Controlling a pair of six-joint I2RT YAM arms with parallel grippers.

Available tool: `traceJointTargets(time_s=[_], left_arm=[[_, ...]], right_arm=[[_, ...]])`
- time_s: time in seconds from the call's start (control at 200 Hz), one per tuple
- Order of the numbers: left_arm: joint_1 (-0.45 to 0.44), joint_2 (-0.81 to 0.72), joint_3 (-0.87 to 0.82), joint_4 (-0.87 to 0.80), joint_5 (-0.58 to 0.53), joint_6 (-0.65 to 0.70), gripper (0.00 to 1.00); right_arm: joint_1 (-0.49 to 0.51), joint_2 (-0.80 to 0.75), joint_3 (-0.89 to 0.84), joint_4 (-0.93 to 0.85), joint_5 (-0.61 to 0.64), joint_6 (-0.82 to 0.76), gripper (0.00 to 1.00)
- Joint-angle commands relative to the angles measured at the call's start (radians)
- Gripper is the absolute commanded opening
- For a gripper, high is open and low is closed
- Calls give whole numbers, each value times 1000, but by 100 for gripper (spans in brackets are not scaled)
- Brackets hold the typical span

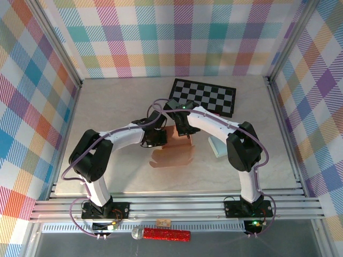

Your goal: Fold the paper box

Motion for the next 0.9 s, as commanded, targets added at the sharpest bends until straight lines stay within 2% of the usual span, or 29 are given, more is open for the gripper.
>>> traceJointTargets(time_s=[0.0,0.18,0.34,0.46,0.685,0.9], left_arm=[[-13,53,-45,-70,-131,-72,0],[-13,31,-61,-33,-126,-63,0],[-8,-37,-45,-26,-123,-19,27],[24,-59,-21,-39,-80,8,37],[81,-68,0,-46,-37,48,40],[89,-35,38,-22,17,86,40]], right_arm=[[5,-31,0,-50,-34,17,0],[4,-32,-3,-49,-39,19,0],[5,-31,-3,-50,-38,16,0],[5,-30,-2,-50,-38,15,0],[4,-29,-3,-50,-41,13,0],[4,-26,-2,-53,-45,15,0]])
